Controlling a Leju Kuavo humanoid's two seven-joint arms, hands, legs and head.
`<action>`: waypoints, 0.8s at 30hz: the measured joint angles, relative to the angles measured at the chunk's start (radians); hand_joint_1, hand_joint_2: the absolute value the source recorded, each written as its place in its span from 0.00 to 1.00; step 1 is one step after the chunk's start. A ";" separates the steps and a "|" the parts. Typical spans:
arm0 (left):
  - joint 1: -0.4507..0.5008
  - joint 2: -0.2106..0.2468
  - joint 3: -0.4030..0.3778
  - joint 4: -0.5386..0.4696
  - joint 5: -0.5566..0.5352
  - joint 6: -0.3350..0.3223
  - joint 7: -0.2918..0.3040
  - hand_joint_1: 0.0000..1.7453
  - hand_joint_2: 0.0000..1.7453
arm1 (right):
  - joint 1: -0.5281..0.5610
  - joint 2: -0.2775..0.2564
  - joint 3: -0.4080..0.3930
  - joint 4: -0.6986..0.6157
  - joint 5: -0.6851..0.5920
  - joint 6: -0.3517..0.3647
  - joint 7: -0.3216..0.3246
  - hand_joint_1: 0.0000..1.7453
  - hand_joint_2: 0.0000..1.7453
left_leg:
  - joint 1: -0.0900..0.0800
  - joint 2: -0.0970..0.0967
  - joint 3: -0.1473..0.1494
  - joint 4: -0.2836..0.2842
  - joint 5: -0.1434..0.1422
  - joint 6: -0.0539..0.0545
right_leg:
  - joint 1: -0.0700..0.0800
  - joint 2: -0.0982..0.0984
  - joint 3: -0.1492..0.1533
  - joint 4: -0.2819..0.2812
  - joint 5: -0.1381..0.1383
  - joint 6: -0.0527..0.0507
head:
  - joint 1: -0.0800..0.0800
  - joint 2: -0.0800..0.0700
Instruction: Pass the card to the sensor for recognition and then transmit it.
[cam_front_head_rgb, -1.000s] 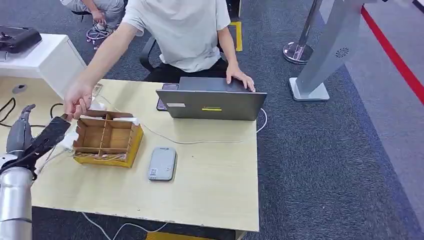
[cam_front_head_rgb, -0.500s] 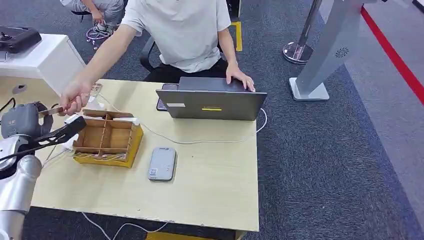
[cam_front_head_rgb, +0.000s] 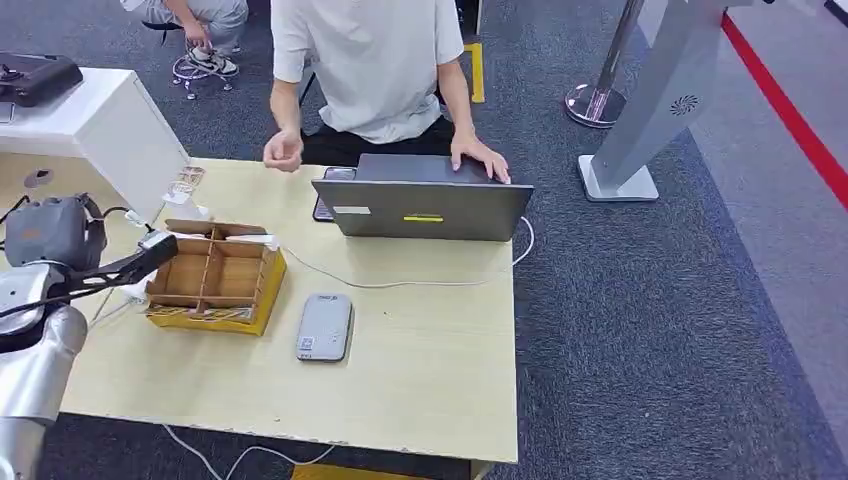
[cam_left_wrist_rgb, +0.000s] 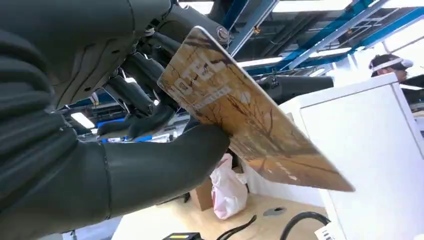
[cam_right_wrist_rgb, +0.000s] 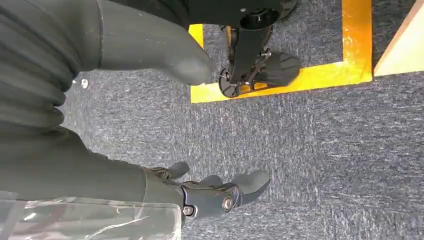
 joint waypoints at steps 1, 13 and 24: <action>0.000 0.000 0.000 -0.002 0.000 0.000 0.000 1.00 1.00 | 0.000 0.000 0.000 0.000 0.000 0.000 0.000 0.00 1.00 | 0.000 0.000 0.000 0.000 0.000 0.000 | 0.000 0.000 0.000 0.000 0.000 0.000 | 0.000 0.000; 0.063 -0.032 -0.022 -0.099 0.052 0.044 -0.059 1.00 1.00 | 0.004 0.000 0.000 0.002 -0.005 -0.024 -0.013 0.00 1.00 | -0.001 0.001 0.000 0.000 0.000 0.000 | 0.000 0.001 -0.001 0.000 0.000 0.000 | -0.001 0.000; 0.284 -0.202 -0.335 -0.499 -0.095 0.159 -0.117 1.00 1.00 | 0.022 0.000 -0.005 0.008 -0.020 -0.049 -0.042 0.00 1.00 | -0.002 0.000 -0.001 0.001 -0.002 0.002 | -0.001 0.000 0.000 -0.002 0.001 0.001 | 0.001 0.000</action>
